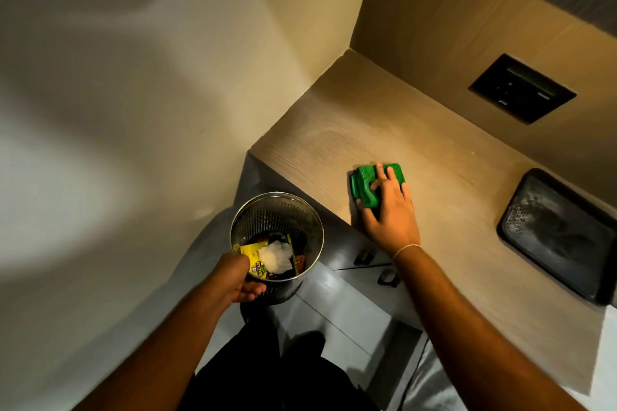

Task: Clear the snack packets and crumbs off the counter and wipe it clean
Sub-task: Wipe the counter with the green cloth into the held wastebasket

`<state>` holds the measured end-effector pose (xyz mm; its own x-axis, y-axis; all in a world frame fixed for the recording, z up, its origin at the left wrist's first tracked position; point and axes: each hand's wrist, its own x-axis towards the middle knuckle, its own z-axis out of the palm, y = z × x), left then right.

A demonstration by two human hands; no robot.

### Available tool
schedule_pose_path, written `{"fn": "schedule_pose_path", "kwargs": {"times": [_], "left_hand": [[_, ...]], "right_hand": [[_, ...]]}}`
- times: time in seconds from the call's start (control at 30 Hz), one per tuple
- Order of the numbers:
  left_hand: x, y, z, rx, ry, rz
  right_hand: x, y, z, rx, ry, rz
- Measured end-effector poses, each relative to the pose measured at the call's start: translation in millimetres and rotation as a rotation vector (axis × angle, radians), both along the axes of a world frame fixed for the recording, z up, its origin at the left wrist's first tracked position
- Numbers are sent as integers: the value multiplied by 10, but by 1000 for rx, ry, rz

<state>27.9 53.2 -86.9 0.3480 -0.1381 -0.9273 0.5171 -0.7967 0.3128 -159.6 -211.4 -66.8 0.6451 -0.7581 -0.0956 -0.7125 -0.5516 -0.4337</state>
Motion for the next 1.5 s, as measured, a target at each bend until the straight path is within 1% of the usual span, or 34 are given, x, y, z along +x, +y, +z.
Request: {"fn": "schedule_pose_path", "kwargs": {"times": [0.07,0.13,0.23,0.3,0.37,0.5,0.6,0.67,0.73,0.83,0.9,0.97,1.03,1.1,1.17,1.27,1.37,1.43,1.5], "left_hand": [[19,9,-8,-2,-2,2],[41,19,-21,-2,-4,-1],[75,23,-31,-4,-2,1],[103,33,-30,-12,-7,2],[139,37,-22,-21,-13,5],[248,51,-61,-43,-9,19],[295,85,-140,-53,-16,35],[317,100,-182,-44,-13,60],[343,103,-196,-34,-16,79],[379,105,-165,-20,-13,104],[408,95,-131,-19,0,127],[426,99,-104,-20,2,133],[443,100,-86,-13,-1,128],[454,96,-58,-12,-2,118],[457,85,-25,-11,-3,111],[444,79,-10,-4,-17,92],[404,66,-22,-7,-17,66],[362,61,-45,-6,-18,50],[308,61,-76,-10,-26,42]], "right_hand": [[27,5,-89,-133,60,20],[73,-86,-143,-196,101,-40],[221,-438,-147,-207,143,-253],[403,-761,-132,-207,185,-339],[633,-1116,-96,-201,208,-380],[1220,-1722,-36,-186,159,-366],[1698,-1765,-13,-167,131,-218],[1970,-1490,11,-183,63,-52],[2092,-1033,33,-202,7,132],[1937,-135,-71,-212,-67,381],[1742,255,-186,-217,-99,531],[1609,365,-241,-200,-91,606],[1605,264,-208,-185,-96,627],[1670,35,-115,-213,-96,583],[1751,-367,-29,-244,-51,448],[1701,-1226,106,-165,24,182],[1245,-1909,195,-76,52,-84],[868,-2025,229,-60,73,-168],[610,-1834,248,-46,59,-194]]}}
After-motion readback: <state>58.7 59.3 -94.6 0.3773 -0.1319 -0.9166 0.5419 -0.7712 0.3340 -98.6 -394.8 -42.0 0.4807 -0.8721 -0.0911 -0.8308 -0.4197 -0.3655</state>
